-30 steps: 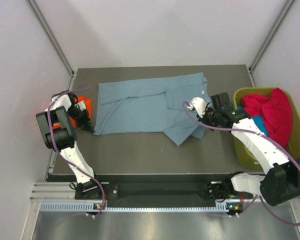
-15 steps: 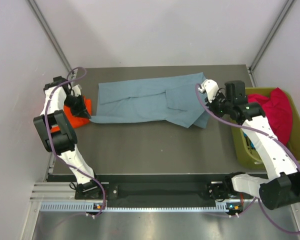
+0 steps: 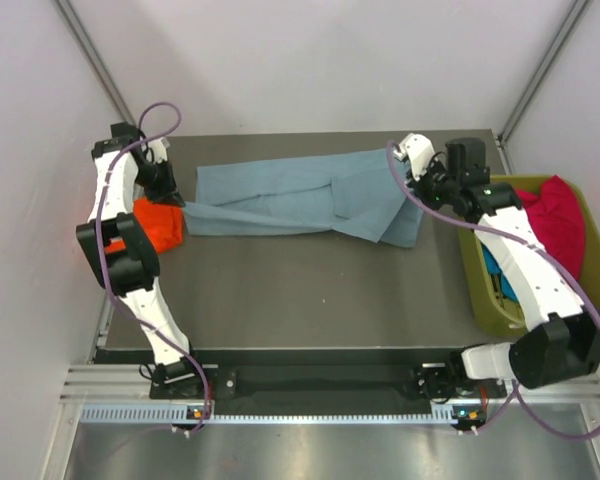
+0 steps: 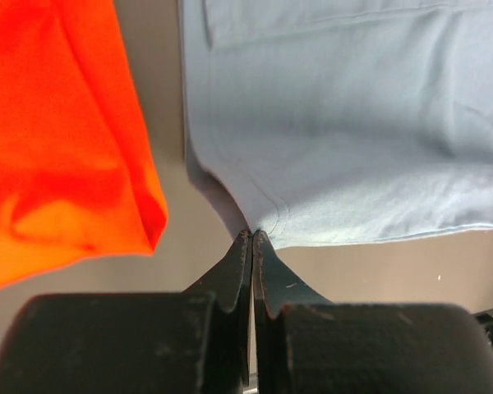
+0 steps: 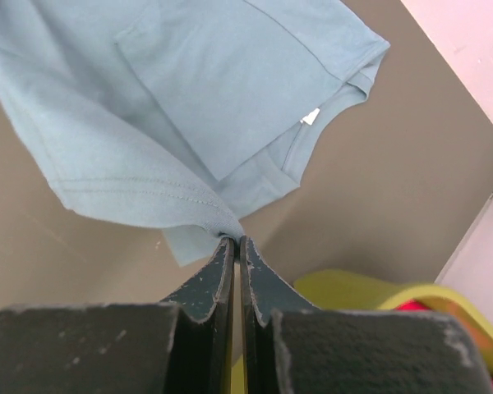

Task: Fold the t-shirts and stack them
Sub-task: Fold the tshirt

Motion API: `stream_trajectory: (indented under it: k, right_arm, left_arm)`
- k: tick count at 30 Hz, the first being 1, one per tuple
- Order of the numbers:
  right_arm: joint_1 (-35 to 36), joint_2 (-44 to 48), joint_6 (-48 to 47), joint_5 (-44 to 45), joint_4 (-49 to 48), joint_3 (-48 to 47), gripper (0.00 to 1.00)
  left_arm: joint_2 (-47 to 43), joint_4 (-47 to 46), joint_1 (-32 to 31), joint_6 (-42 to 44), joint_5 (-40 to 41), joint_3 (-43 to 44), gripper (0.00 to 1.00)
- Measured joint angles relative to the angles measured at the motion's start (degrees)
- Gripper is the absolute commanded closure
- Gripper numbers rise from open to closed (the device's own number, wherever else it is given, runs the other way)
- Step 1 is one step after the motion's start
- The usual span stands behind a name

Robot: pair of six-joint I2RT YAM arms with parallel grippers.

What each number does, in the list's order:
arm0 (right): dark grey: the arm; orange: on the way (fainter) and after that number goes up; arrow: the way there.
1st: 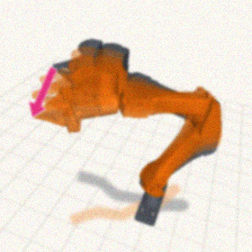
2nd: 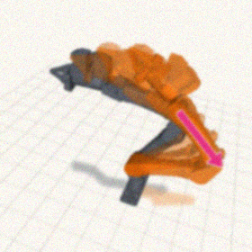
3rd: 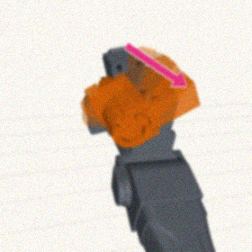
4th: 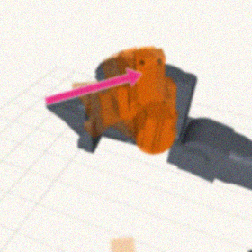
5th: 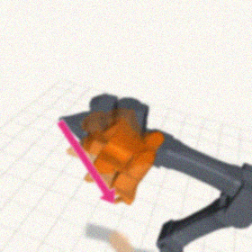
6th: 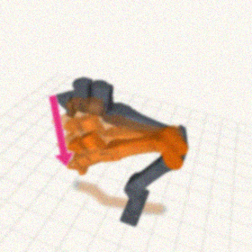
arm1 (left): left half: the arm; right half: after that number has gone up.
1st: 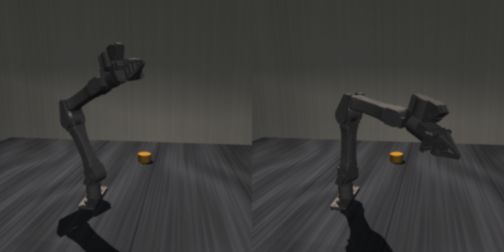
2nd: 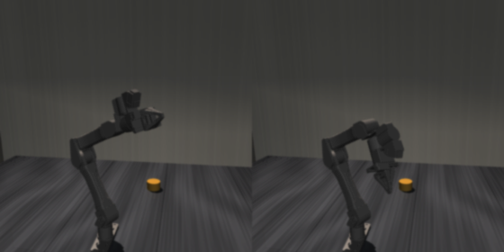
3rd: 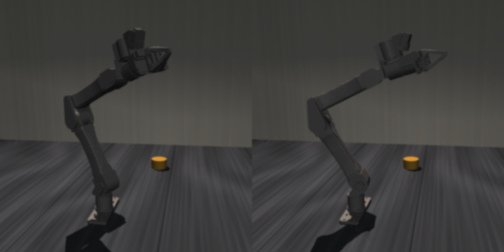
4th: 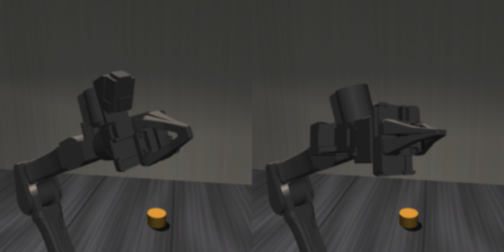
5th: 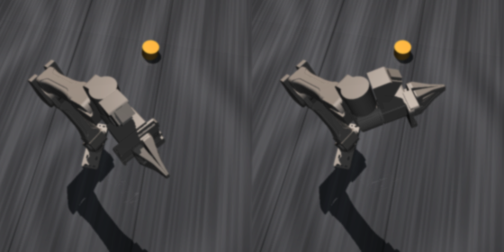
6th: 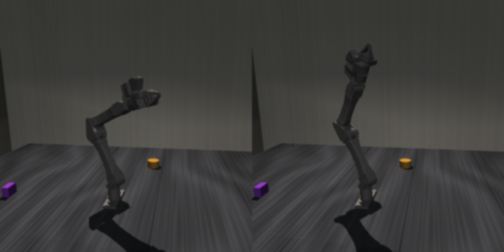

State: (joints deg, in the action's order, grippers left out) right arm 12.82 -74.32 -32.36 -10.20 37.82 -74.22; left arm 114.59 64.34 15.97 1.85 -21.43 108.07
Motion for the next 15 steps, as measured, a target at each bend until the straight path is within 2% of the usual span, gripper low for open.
stream_trajectory:
  k: [7, 15]
  right_arm:
    - [-0.8, -12.2, 0.4, 0.9, -3.0, -6.4, 1.0]
    - [-2.2, -24.9, 2.1, 2.1, -5.3, -19.3, 1.0]
  left_arm:
    - [8.4, -0.2, -2.0, 0.3, 0.6, 8.3, 1.0]
    - [15.5, -1.1, -3.0, 0.4, 1.9, 17.6, 1.0]
